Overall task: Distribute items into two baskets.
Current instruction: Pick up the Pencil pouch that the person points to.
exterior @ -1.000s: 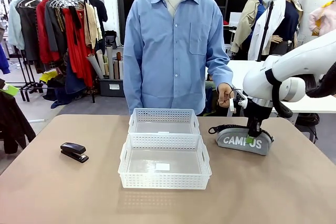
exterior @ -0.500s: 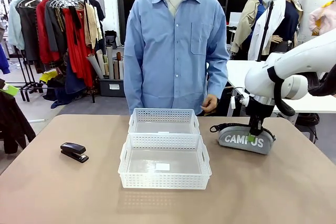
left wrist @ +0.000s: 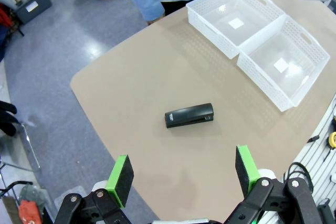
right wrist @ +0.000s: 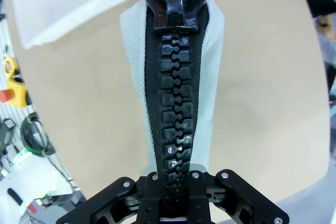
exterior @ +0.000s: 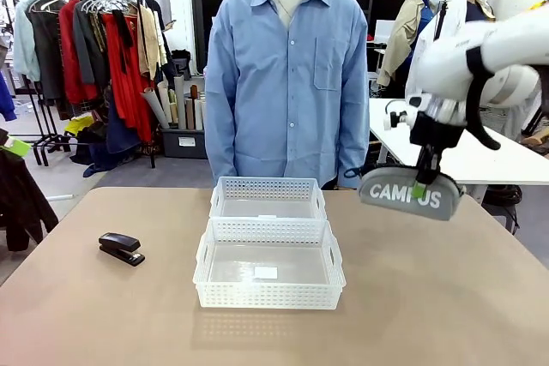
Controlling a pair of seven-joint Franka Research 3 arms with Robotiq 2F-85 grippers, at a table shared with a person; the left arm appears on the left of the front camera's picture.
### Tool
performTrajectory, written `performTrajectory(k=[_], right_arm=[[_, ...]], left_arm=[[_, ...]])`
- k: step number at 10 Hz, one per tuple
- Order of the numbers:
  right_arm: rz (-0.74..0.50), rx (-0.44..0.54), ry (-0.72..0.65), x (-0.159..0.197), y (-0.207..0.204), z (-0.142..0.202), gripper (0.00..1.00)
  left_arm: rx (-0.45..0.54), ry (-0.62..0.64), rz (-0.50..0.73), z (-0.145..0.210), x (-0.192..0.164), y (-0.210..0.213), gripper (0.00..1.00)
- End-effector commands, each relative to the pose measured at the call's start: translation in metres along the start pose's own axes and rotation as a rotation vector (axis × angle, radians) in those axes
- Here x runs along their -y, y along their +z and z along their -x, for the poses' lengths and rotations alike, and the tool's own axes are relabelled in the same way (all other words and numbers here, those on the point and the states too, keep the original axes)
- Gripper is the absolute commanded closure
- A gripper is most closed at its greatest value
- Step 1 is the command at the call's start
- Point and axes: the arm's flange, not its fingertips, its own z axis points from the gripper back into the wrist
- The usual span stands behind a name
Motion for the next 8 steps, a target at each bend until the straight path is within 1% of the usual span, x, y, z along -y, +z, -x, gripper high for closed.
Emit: performTrajectory(k=[1,4,6,8], right_arm=[[-0.023,0.039,-0.019,-0.020,0.040,-0.006,1.00],[0.029,0.097,-0.009,-0.058,0.103,-0.001,1.00],[0.031,0.079,-0.039,-0.070,0.124,0.006,1.00],[0.037,0.086,-0.055,-0.077,0.131,0.012,1.00]], left_arm=[[0.013,-0.012,0.015,0.000,-0.001,0.001,0.00],[0.013,-0.012,0.015,0.000,-0.001,0.001,0.00],[0.013,-0.012,0.015,0.000,-0.001,0.001,0.00],[0.013,-0.012,0.015,0.000,-0.001,0.001,0.00]])
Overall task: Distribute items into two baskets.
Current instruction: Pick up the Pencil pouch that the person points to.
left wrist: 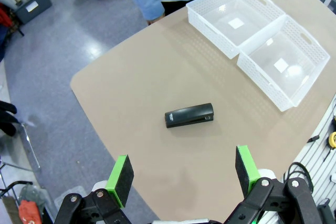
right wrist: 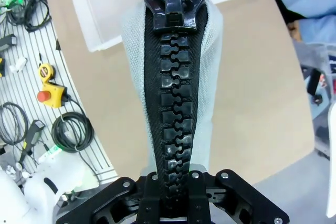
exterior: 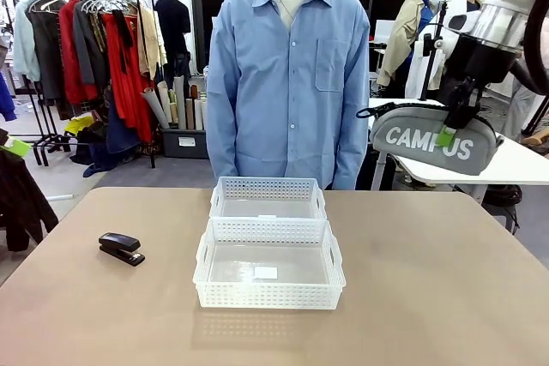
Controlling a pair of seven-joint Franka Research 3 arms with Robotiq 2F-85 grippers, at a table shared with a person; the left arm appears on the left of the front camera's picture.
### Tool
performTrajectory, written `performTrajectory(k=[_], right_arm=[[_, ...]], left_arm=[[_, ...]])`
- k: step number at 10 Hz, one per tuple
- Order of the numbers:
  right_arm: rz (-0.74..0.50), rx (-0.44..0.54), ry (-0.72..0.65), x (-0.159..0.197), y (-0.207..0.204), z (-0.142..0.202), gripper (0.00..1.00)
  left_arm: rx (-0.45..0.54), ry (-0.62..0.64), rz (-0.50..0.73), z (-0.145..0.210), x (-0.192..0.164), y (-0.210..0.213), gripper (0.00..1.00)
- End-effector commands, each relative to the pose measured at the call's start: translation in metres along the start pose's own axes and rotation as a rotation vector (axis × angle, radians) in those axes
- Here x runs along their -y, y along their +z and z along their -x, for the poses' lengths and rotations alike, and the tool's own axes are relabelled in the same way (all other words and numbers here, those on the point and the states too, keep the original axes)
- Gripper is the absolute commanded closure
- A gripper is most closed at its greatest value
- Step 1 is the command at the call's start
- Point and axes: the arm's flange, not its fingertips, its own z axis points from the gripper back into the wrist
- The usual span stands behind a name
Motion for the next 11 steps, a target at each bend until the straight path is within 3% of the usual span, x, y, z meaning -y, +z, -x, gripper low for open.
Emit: performTrajectory(k=[1,11], right_arm=[[0.000,0.001,-0.031,-0.0026,0.0018,-0.0010,1.00],[0.000,0.002,-0.006,0.0001,0.0012,0.0015,1.00]], left_arm=[[0.013,-0.012,0.015,0.0003,-0.0010,0.0014,0.00],[0.013,-0.012,0.015,0.0003,-0.0010,0.0014,0.00]])
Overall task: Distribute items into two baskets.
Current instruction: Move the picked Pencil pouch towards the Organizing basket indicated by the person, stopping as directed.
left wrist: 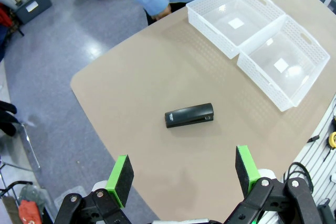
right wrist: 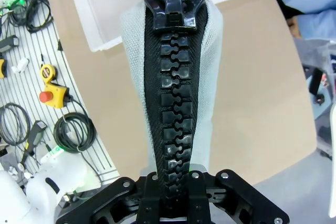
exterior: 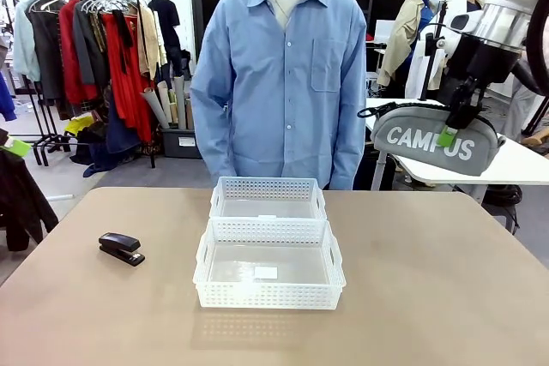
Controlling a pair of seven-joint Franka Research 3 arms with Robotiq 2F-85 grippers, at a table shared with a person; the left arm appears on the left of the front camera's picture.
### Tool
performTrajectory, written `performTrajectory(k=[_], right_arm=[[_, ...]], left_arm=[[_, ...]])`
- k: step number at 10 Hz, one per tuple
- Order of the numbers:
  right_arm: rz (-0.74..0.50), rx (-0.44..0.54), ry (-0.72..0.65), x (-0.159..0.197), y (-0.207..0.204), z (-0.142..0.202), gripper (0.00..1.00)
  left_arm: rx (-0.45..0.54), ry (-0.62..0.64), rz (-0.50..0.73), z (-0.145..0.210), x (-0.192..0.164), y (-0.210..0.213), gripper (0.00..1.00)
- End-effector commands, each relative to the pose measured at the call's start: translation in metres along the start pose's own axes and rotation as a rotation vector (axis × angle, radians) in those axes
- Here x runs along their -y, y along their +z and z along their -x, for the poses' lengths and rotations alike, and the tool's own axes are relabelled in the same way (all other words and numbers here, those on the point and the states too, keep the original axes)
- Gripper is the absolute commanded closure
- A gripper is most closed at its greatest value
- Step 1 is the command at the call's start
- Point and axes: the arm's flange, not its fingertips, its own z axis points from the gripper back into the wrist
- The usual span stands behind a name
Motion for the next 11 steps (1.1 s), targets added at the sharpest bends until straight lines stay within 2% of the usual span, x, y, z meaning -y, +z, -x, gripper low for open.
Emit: performTrajectory(k=[1,11], right_arm=[[0.009,-0.002,-0.002,-0.0002,0.0014,-0.0002,1.00],[0.009,-0.002,-0.002,-0.0002,0.0014,-0.0002,1.00]], left_arm=[[0.013,-0.012,0.015,0.0003,-0.0009,0.0013,0.00],[0.013,-0.012,0.015,0.0003,-0.0009,0.0013,0.00]])
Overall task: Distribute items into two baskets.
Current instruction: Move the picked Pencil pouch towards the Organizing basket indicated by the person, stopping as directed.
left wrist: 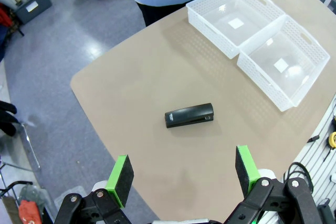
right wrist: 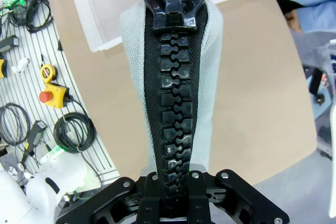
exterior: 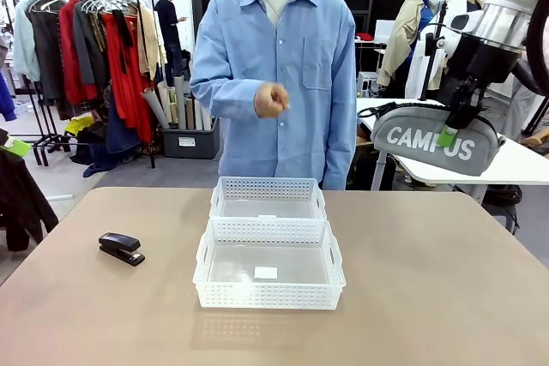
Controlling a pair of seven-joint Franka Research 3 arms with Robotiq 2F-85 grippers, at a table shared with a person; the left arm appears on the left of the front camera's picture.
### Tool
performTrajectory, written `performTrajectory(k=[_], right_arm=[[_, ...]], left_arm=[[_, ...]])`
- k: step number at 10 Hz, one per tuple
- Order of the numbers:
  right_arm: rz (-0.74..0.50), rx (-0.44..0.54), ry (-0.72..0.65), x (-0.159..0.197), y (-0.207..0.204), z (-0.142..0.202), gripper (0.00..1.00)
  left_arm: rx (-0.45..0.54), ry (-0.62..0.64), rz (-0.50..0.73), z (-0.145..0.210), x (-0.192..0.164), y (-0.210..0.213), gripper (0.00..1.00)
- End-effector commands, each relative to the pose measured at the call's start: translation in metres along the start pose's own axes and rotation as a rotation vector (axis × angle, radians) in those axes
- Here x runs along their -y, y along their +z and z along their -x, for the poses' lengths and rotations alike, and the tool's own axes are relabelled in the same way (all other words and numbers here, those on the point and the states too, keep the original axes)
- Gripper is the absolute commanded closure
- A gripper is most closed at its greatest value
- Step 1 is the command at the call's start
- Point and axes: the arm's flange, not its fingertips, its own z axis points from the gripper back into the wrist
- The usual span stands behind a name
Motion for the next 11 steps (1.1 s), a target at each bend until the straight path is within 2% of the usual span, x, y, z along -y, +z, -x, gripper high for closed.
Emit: performTrajectory(k=[1,11], right_arm=[[0.009,-0.002,-0.003,-0.0002,0.0014,-0.0001,1.00],[0.009,-0.002,-0.003,-0.0002,0.0014,-0.0001,1.00]], left_arm=[[0.013,-0.012,0.015,0.0003,-0.0010,0.0013,0.00],[0.013,-0.012,0.015,0.0003,-0.0010,0.0013,0.00]])
